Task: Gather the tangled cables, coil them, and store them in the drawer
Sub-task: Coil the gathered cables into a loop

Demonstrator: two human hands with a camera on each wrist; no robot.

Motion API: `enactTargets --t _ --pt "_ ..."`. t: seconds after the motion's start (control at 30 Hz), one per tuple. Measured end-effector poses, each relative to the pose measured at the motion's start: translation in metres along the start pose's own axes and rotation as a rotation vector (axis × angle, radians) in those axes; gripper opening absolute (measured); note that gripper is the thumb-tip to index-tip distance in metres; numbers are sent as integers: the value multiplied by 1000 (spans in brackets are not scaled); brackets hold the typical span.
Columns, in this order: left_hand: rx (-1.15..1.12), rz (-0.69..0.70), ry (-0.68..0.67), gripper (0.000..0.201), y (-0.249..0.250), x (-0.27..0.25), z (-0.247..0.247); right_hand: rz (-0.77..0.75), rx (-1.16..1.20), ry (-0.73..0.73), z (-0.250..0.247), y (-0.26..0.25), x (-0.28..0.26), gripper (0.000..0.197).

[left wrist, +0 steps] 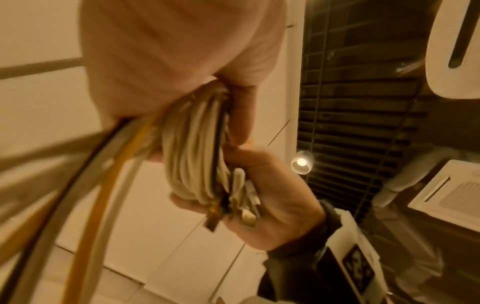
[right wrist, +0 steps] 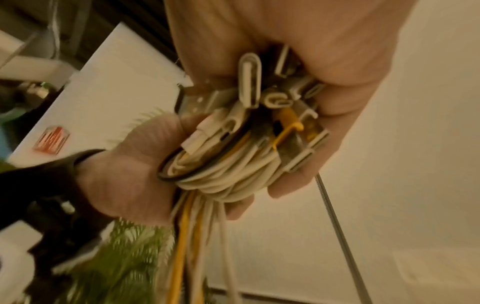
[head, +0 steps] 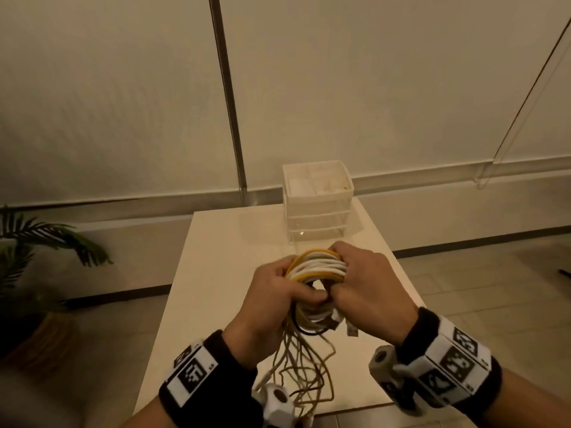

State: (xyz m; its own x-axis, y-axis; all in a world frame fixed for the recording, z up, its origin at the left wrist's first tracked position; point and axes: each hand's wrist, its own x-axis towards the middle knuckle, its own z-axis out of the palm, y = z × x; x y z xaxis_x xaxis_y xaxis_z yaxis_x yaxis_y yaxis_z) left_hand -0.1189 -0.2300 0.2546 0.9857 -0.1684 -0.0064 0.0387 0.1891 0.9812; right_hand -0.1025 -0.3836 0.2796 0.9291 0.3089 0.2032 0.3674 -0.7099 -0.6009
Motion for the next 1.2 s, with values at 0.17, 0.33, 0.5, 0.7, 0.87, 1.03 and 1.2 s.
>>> enactTargets --t 0.17,0.33,0.5,0.7,0.87,1.03,1.2 --pt "-59 140 154 51 15 17 10 13 244 34 -6 -9 10 12" --pt "65 201 214 44 14 18 8 69 322 -11 0 -10 16 13" --pt "208 228 131 32 11 21 1 163 428 120 4 -3 21 16" --pt "117 164 213 31 -14 13 0 153 376 180 5 -1 27 20" --pt "138 225 381 17 -12 28 -3 125 189 143 6 -7 33 13" --pt "239 273 420 22 -5 31 -3 298 442 75 16 -4 33 7" --pt "277 162 474 25 -13 40 2 685 1157 -155 29 1 21 16"
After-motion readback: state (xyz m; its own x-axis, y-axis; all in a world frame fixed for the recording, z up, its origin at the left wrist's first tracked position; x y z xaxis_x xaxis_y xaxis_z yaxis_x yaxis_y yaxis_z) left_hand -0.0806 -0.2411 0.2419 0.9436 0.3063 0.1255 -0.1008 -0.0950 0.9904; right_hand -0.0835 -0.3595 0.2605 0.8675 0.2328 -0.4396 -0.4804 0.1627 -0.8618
